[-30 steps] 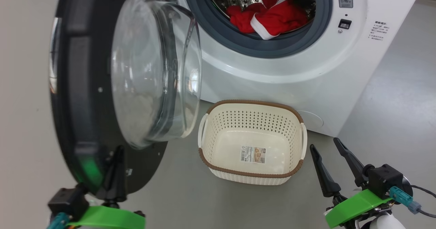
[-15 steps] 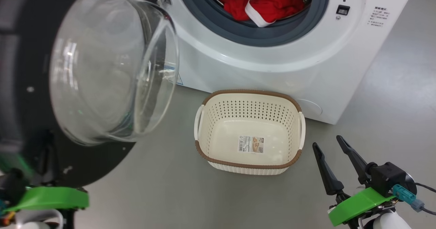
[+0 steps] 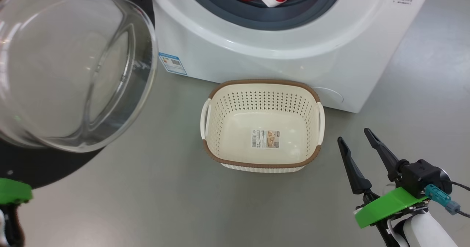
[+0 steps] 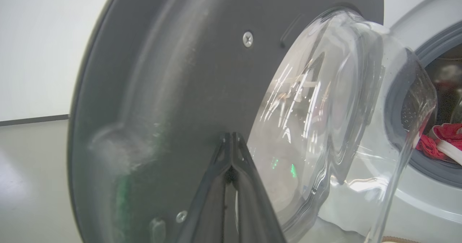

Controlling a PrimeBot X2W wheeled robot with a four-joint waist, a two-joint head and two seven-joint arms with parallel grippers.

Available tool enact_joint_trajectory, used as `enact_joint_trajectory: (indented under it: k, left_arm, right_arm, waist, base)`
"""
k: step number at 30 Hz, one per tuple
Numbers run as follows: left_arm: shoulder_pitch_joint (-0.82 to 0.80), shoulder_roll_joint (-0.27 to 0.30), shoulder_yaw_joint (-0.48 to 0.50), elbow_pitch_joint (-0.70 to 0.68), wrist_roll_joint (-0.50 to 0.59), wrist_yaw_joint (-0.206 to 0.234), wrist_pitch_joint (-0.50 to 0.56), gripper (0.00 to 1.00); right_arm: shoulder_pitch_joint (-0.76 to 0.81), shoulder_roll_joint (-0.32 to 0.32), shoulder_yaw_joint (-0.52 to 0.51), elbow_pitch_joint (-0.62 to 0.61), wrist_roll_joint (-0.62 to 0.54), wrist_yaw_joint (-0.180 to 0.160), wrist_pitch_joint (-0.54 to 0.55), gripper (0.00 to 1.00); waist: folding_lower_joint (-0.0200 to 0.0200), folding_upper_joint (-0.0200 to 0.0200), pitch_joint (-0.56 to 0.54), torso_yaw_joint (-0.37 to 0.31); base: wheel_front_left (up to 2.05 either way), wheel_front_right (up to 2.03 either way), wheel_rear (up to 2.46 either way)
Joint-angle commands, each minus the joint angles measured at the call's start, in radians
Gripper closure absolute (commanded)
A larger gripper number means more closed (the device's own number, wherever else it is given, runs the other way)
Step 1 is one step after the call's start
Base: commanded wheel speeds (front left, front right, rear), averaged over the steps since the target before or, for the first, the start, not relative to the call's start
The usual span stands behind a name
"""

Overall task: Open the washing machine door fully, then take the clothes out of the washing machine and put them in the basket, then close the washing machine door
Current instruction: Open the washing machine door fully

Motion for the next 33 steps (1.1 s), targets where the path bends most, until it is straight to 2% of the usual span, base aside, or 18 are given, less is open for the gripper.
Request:
enact_joint_trajectory:
  k: [1, 14, 23, 31, 32, 33]
  left_arm:
    - [-0.039, 0.074, 0.061, -0.006, 0.011, 0.001, -0.006, 1.0]
    - [-0.152, 0.152, 0.185, 0.137, 0.053, -0.018, -0.006, 1.0]
    - [-0.159, 0.159, 0.209, 0.173, 0.075, -0.033, -0.006, 1.0]
    - [-0.097, 0.129, 0.163, 0.139, 0.081, -0.041, -0.006, 1.0]
    - [-0.088, 0.123, 0.149, 0.129, 0.074, -0.041, -0.006, 0.93]
    - [-0.077, 0.119, 0.133, 0.119, 0.064, -0.041, -0.006, 0.81]
  right_arm:
    - [-0.026, -0.009, 0.023, -0.026, -0.005, 0.007, -0.006, 0.0]
    - [-0.059, -0.016, 0.021, -0.03, -0.012, 0.007, -0.006, 0.0]
    - [-0.053, -0.004, 0.025, -0.02, -0.007, 0.007, -0.006, 0.0]
    - [-0.028, 0.007, 0.029, -0.014, 0.002, 0.007, -0.006, 0.0]
    - [-0.025, 0.007, 0.029, -0.014, 0.003, 0.007, -0.006, 0.0]
    - [-0.022, 0.008, 0.028, -0.014, 0.004, 0.007, -0.006, 0.0]
  waist:
    - [0.0, 0.0, 0.017, -0.013]
    - [0.0, 0.0, 0.067, -0.04]
    - [0.0, 0.0, 0.045, -0.047]
    - [0.0, 0.0, -0.016, -0.044]
    - [0.0, 0.0, -0.022, -0.044]
    - [0.0, 0.0, -0.029, -0.044]
  base:
    - [0.0, 0.0, 0.0]
    - [0.0, 0.0, 0.0]
    - [0.0, 0.0, 0.0]
    - [0.0, 0.0, 0.0]
    - [0.0, 0.0, 0.0]
    - [0.0, 0.0, 0.0]
